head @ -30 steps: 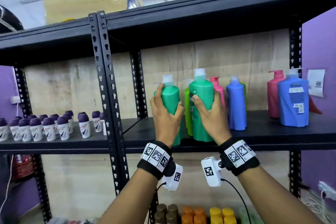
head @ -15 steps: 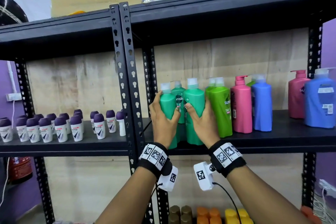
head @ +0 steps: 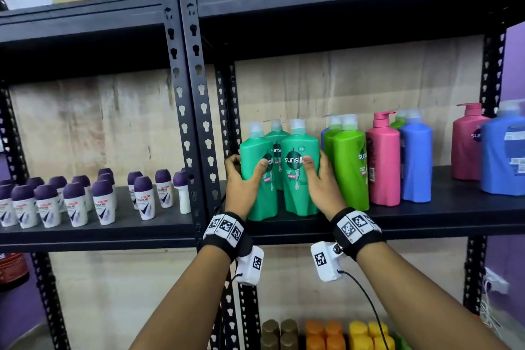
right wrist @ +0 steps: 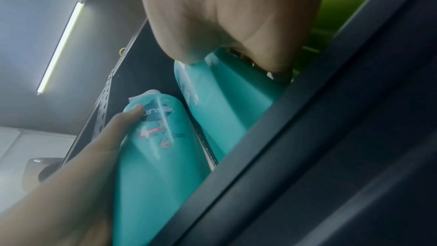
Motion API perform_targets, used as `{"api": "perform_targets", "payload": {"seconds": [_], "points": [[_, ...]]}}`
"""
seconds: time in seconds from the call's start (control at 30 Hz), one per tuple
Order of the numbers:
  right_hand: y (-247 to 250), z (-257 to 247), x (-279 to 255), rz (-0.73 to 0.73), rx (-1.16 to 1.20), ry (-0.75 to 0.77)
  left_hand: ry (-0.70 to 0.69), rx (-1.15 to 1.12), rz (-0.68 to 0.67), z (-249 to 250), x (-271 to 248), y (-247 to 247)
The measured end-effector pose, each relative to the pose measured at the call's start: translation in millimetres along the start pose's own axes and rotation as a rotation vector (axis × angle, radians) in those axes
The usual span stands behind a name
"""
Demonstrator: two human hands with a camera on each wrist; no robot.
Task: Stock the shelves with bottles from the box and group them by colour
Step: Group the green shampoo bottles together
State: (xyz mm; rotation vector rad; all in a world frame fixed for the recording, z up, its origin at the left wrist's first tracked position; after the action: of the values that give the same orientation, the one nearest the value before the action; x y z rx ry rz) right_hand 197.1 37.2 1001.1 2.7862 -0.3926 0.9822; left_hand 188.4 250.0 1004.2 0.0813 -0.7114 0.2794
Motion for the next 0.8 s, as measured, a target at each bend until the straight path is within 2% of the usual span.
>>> {"api": "perform_targets", "payload": {"seconds": [0.17,0.3,0.4,0.7,0.8], "points": [[-2,11,3,-0.016,0.075,-0.067,0.017,-0.038,0.033,-17,-8,-3],[-3,23,-2,-0.002,0.086,-0.109,0.0,0.059,0.084,-23,-16,-3],[-3,30,-2,-0.009,0.105,-0.134,0.008,0.037,0.109,-23,-16,1],[-7,28,1,-0.095,0.181,-0.161,0.139,0.056,0.034,-37,-11,0],[-4,13,0,-0.087,0.077,-0.099,0.152,0.072,0.009,-40,-10,-1]]}}
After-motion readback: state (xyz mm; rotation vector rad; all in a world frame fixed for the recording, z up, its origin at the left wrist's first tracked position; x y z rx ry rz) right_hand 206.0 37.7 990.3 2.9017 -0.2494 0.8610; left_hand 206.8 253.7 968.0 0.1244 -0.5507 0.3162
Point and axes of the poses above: each hand's wrist, its own x-axis towards the middle knuckle, its own y-axis out of the back of the hand, z = x × y, the point moved 6 cm from there along x, towards the middle knuckle, and after that the axes turned 4 degrees about -y, right-handed, at the moved point
